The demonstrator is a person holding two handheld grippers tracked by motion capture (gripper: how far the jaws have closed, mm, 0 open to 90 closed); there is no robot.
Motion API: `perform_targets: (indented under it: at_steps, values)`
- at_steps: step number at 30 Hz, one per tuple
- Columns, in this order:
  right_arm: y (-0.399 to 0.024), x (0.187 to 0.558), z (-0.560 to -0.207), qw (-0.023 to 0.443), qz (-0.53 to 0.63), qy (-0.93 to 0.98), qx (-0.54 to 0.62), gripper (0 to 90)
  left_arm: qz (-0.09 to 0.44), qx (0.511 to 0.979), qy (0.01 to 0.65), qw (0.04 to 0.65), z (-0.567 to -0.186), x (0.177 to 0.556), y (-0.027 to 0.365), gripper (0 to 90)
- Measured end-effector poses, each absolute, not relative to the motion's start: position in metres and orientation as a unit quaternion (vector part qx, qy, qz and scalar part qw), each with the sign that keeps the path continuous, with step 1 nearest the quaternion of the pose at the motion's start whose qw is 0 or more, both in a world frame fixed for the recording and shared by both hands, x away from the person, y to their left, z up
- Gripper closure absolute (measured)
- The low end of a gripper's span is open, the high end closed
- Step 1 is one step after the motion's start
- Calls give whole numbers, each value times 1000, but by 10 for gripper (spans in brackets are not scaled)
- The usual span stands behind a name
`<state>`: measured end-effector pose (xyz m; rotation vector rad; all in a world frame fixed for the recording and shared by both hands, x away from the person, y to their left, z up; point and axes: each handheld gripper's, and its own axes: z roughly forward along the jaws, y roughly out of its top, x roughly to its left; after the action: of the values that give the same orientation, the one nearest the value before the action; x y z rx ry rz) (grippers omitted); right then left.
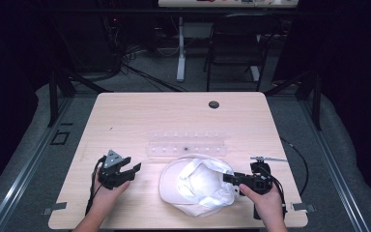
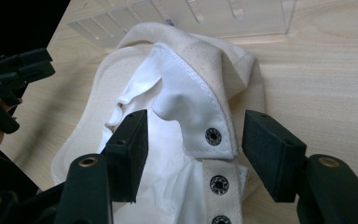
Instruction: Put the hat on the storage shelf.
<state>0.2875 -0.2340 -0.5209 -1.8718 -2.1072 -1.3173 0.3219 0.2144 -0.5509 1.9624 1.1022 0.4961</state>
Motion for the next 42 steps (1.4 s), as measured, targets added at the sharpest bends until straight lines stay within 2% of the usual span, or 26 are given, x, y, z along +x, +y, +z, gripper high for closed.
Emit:
perform_targets:
  at_steps: [16, 31, 37, 42]
  values:
    - [-228, 292, -544, 57, -397, -684, -609, 422, 197, 778, 437, 405, -552, 323, 214, 495]
    - [-233, 288, -522, 88, -434, -663, -603, 454, 199, 779, 436, 404, -552, 323, 213, 495]
    - [-231, 287, -514, 101, -444, -658, -600, 535, 199, 780, 435, 403, -551, 323, 213, 495]
    - [-230, 286, -513, 102, -434, -664, -600, 675, 200, 781, 434, 403, -552, 323, 213, 495]
